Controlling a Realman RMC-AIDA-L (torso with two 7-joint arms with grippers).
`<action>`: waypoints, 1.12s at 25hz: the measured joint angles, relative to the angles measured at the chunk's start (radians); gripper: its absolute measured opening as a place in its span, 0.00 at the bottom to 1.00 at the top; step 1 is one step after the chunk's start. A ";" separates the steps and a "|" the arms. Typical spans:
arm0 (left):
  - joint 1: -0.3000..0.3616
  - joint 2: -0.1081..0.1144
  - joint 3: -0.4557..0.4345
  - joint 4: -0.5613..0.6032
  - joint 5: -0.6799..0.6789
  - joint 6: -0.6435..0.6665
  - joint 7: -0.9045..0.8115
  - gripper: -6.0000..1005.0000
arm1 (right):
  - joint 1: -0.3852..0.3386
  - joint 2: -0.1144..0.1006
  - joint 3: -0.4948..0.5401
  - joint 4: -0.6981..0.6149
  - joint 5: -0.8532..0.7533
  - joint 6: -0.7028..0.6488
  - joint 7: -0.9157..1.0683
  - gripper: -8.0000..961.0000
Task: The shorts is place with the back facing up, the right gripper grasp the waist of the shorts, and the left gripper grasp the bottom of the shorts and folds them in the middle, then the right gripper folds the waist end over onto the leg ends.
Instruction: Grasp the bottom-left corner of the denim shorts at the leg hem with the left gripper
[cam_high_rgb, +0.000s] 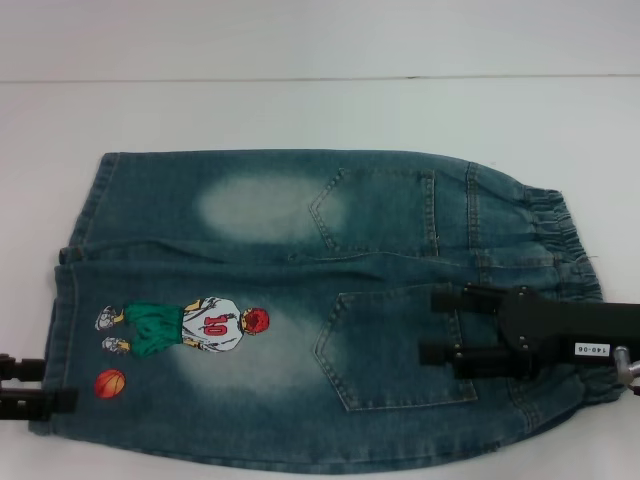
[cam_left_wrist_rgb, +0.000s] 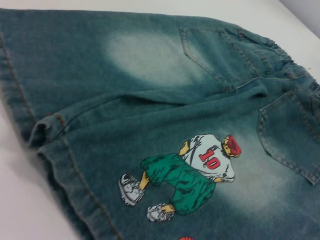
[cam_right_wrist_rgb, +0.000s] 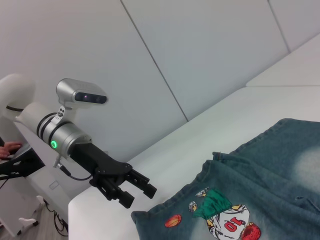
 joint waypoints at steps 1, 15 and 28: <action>0.000 0.001 -0.005 0.001 0.006 0.001 -0.001 0.87 | 0.000 0.000 0.001 0.000 0.000 0.001 -0.001 0.98; 0.022 -0.002 -0.055 0.102 0.097 0.082 -0.051 0.87 | 0.005 -0.003 0.019 -0.005 0.001 0.002 -0.007 0.98; 0.026 -0.039 -0.048 0.105 0.104 0.070 -0.053 0.87 | -0.002 0.000 0.020 -0.008 0.001 -0.002 -0.010 0.98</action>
